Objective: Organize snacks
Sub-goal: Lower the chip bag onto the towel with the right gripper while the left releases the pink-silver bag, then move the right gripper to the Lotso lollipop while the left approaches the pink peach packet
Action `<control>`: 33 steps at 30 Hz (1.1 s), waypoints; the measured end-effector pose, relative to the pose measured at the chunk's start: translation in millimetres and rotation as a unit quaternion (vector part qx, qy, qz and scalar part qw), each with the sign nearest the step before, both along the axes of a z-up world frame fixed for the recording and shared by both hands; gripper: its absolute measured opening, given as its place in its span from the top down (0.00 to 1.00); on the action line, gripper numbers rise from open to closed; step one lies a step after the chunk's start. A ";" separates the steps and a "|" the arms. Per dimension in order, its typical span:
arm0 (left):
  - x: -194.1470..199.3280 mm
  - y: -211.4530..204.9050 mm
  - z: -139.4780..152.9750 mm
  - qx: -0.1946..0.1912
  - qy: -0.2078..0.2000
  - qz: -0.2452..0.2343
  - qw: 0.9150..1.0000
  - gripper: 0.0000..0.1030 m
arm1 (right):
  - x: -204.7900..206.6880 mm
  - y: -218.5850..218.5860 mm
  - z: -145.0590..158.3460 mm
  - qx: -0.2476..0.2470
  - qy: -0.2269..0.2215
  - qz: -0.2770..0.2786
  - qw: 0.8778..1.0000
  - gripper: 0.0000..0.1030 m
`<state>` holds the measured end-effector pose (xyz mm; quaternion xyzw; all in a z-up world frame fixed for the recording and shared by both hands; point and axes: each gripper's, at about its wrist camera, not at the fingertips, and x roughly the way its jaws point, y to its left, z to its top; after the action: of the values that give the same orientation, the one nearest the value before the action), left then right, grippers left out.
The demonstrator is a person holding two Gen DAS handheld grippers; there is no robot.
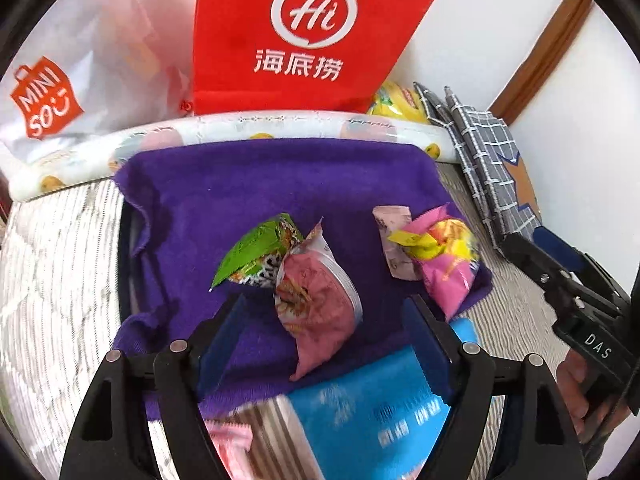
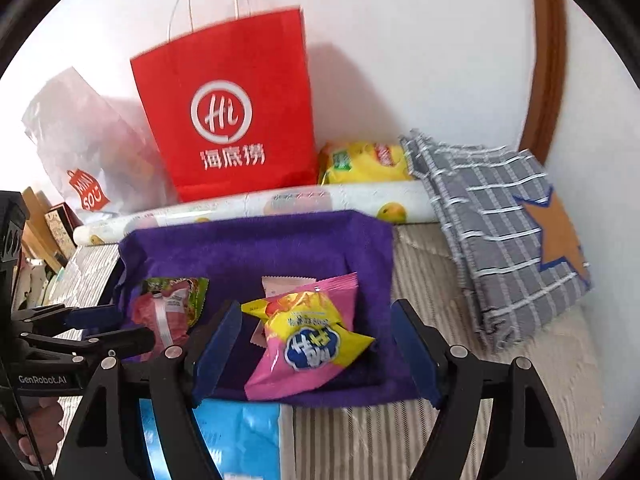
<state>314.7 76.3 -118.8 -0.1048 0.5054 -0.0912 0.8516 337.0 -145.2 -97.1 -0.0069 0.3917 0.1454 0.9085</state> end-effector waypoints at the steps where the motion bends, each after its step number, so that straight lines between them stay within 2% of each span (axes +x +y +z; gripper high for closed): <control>1: -4.3 0.7 3.3 0.000 -0.003 0.001 1.000 0.23 | -5.5 -2.5 3.8 0.000 -0.004 -0.004 1.000 0.27; 9: -53.3 13.2 28.6 0.023 -0.040 0.015 0.999 0.23 | -53.3 -29.2 19.9 0.007 -0.013 -0.032 0.999 0.27; 13: -75.0 17.8 32.2 0.029 -0.040 0.023 0.999 0.23 | -75.1 -44.8 9.6 0.001 -0.003 -0.053 0.999 0.27; 17: -94.2 21.6 28.5 0.023 -0.035 0.033 0.999 0.23 | -95.7 -51.8 -7.4 -0.009 0.008 -0.039 0.999 0.28; 20: -106.1 24.7 24.3 0.014 -0.031 0.038 0.999 0.23 | -110.8 -52.9 -21.6 -0.001 0.017 -0.011 1.000 0.33; 24: -117.9 27.2 13.2 0.001 -0.019 0.041 0.999 0.23 | -125.7 -46.9 -41.8 0.017 0.018 0.051 0.998 0.35; 28: -126.8 28.1 4.8 -0.003 -0.016 0.043 0.999 0.23 | -129.3 -41.6 -62.2 0.009 0.026 0.075 0.997 0.35; 33: -129.7 32.5 -0.2 0.004 -0.010 0.050 0.999 0.23 | -127.5 -26.7 -74.2 -0.017 0.014 0.140 0.990 0.34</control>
<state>185.0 108.8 -119.0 -0.1250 0.4911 -0.0476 0.8608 209.4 -171.8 -171.4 -0.0753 0.4019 0.2646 0.8734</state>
